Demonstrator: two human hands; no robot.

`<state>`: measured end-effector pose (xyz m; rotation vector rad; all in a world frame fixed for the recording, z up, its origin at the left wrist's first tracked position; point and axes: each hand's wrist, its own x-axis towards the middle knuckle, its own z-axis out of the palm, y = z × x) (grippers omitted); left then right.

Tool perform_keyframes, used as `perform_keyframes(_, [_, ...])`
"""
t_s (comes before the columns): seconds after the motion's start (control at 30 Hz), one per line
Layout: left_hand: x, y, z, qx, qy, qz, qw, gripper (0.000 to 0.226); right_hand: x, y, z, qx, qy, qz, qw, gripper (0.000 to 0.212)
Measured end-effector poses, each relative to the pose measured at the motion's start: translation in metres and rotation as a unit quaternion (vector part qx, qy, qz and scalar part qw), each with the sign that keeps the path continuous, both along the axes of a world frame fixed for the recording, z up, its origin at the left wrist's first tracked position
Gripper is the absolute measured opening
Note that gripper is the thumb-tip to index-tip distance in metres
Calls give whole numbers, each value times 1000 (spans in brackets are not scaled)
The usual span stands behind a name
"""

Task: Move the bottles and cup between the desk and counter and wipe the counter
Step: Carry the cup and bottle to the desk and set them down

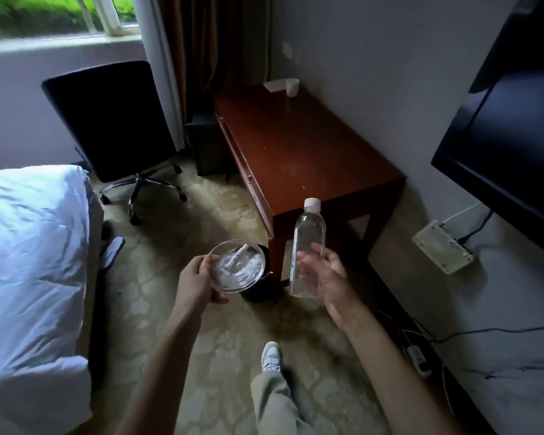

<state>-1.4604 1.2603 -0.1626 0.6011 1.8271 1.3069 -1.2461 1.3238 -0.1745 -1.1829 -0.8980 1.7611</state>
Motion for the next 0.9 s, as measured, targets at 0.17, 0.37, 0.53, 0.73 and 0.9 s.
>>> perform_keyframes(0.17, [-56, 143, -19, -13, 15, -34, 999, 20, -60, 137, -28, -18, -7, -17, 1000, 57])
perform_keyframes(0.37, [-104, 293, -14, -38, 31, -85, 995, 20, -93, 272, -27, -33, -34, -48, 998, 78])
perform_keyframes(0.53, [-118, 417, -31, -50, 53, -161, 984, 20, -97, 350, -27, -23, -89, -97, 991, 72])
perform_keyframes(0.73, [-117, 558, -77, -82, 79, -316, 942, 18, -105, 414, -49, -34, -139, -239, 960, 66])
perform_keyframes(0.9, [-119, 653, -105, -113, 94, -444, 884, 17, -128, 454, -60, -63, -205, -353, 911, 73])
